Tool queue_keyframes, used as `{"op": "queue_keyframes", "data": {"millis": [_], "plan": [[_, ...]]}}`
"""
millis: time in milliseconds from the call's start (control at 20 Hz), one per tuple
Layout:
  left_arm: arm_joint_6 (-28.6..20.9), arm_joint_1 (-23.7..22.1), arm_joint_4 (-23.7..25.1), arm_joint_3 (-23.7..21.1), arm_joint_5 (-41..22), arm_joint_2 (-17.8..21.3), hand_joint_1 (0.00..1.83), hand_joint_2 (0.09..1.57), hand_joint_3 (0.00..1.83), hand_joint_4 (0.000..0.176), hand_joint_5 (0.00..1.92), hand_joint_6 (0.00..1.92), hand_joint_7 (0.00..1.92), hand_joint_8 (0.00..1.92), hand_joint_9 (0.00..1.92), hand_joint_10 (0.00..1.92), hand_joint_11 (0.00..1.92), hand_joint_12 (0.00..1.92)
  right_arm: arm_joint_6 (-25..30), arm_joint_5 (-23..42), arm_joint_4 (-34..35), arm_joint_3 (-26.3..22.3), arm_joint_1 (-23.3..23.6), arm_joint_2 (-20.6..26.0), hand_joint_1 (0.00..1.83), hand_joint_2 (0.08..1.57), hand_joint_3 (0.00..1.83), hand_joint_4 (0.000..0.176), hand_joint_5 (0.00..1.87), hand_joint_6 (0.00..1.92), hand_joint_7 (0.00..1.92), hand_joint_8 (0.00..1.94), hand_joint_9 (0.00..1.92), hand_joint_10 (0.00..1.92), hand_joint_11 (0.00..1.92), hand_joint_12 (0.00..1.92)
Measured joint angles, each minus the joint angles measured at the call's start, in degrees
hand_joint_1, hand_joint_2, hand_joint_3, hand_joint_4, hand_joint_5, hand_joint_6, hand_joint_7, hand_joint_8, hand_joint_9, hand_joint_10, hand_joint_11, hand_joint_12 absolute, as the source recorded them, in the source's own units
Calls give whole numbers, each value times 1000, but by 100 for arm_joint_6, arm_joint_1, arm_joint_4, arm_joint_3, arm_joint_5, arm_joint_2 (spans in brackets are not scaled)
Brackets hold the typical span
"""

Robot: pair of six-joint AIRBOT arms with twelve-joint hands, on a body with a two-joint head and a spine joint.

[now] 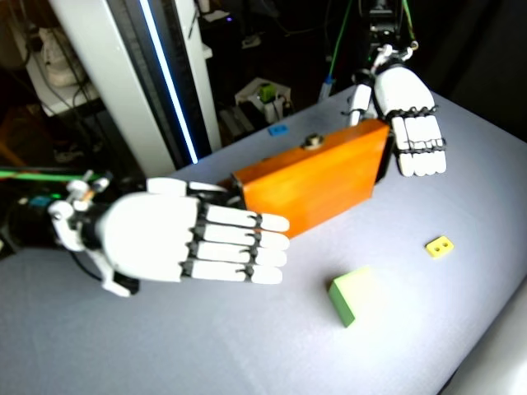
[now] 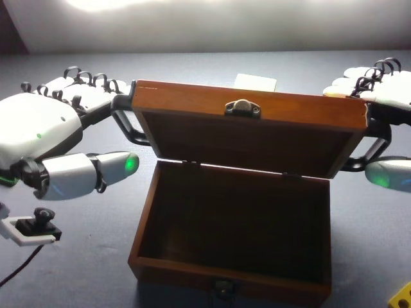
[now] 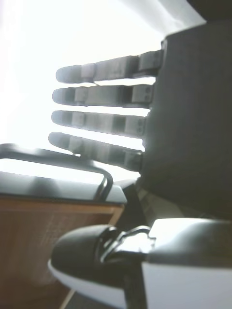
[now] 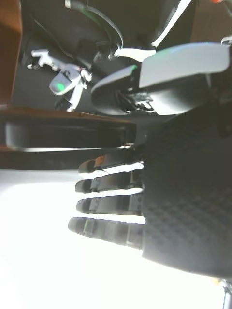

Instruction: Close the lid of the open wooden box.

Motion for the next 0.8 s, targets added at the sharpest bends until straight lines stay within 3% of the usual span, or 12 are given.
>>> {"op": "queue_keyframes", "data": {"millis": [200,250,600,700,800], "plan": [[-28,282,33,-205,-289,146,0,1311,0,0,155,3,139,3,144,4,0,461,79,26,-319,-72,-24,-9,276,1303,0,0,116,5,116,8,12,1,68,15],[-44,407,-4,-269,-396,170,0,1291,0,0,128,2,104,4,111,4,0,370,98,22,-348,-74,-26,-13,285,1303,0,0,109,1,110,4,12,0,73,18],[-179,804,-238,-356,-739,173,0,1321,6,0,127,0,97,0,97,1,0,313,243,44,-435,-74,-107,-37,309,1284,0,0,71,0,94,0,12,0,52,10],[-186,850,-238,-380,-804,175,0,1318,1,0,110,0,88,2,90,3,0,288,245,50,-428,-74,-107,-37,397,1221,0,32,50,1,62,1,10,1,62,15],[-225,946,-254,-439,-883,205,0,1314,0,0,107,0,90,2,100,5,0,303,271,96,-413,-76,-107,-35,440,1187,0,52,13,0,25,0,0,0,36,4]]}}
